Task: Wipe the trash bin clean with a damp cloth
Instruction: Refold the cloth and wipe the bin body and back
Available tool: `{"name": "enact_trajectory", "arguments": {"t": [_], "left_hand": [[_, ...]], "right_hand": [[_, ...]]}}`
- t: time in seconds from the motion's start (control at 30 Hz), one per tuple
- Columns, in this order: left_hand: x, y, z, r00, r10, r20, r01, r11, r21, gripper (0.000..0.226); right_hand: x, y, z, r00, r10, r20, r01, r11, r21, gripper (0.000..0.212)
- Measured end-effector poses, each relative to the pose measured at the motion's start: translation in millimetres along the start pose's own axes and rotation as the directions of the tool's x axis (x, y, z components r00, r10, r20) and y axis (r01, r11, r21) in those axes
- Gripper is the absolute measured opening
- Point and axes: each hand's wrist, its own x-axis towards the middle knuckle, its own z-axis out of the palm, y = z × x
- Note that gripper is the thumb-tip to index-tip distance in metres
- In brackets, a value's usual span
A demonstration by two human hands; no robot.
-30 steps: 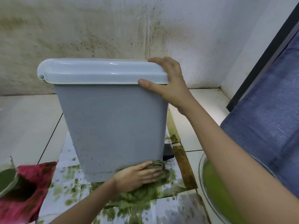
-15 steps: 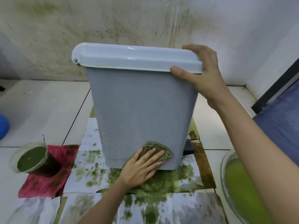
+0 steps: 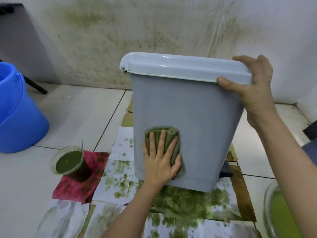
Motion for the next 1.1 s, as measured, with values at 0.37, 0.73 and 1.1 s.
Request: {"name": "enact_trajectory", "arguments": {"t": [0.37, 0.73, 1.1], "left_hand": [[137, -12, -25, 0.961, -0.225, -0.161, 0.211, 0.972, -0.1, 0.053], [44, -28, -15, 0.972, -0.231, -0.052, 0.221, 0.964, -0.151, 0.057], [6, -30, -22, 0.919, -0.391, 0.046, 0.384, 0.865, -0.322, 0.058]], "right_hand": [[8, -26, 29, 0.984, -0.125, -0.124, 0.031, 0.817, -0.576, 0.052], [14, -37, 64, 0.969, -0.248, 0.003, 0.162, 0.625, -0.764, 0.056], [-9, -39, 67, 0.925, -0.379, -0.011, 0.216, 0.551, -0.806, 0.077]]}}
